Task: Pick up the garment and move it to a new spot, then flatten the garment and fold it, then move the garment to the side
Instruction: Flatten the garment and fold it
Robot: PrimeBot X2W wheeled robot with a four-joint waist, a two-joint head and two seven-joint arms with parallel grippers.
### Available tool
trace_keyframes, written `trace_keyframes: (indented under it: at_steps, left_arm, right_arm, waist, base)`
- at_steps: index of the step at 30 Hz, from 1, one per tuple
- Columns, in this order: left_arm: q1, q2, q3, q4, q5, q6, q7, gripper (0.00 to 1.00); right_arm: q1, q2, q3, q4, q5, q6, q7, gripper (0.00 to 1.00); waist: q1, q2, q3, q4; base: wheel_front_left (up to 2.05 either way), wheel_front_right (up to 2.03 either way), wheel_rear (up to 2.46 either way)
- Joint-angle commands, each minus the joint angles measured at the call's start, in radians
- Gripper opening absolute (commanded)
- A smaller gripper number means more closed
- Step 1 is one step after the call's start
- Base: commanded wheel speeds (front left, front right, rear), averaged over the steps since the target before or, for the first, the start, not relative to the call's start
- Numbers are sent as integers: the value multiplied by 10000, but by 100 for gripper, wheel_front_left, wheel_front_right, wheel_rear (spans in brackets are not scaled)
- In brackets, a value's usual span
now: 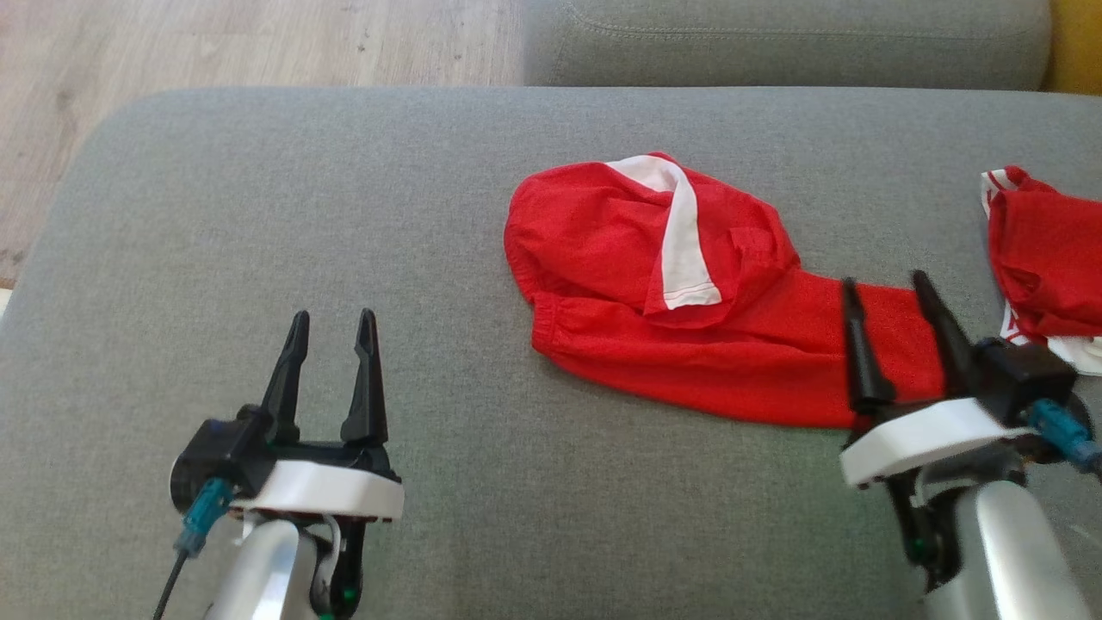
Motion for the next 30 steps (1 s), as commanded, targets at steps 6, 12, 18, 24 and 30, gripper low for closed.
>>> trace_keyframes:
  at_steps: [6,12,18,24,30]
  left_arm:
    - [-137,34,280,-406,149,-6,-95,100]
    - [-299,-13,174,-461,117,-52,-95,100]
    - [-489,-68,69,-415,60,-70,-95,100]
    - [-752,-114,-95,-277,-19,-101,-95,100]
    - [-818,-133,-100,-230,-54,-82,-95,100]
  right_arm:
    - [89,-33,1203,-507,302,67,-334,100]
    - [-190,-37,1761,-511,132,67,-178,100]
    - [-1136,-244,2018,341,-432,67,461,100]
    - [-2241,-549,2445,2082,-730,67,1234,100]
    - [-2810,-710,2838,3400,-640,67,1549,100]
  waist:
    - [0,0,5,-36]
    - [0,0,364,209]
    - [0,0,878,633]
    - [0,0,1259,1128]
    - [0,0,1418,1301]
  base:
    - [0,0,0]
    - [0,0,0]
    - [0,0,0]
    - [0,0,0]
    - [0,0,0]
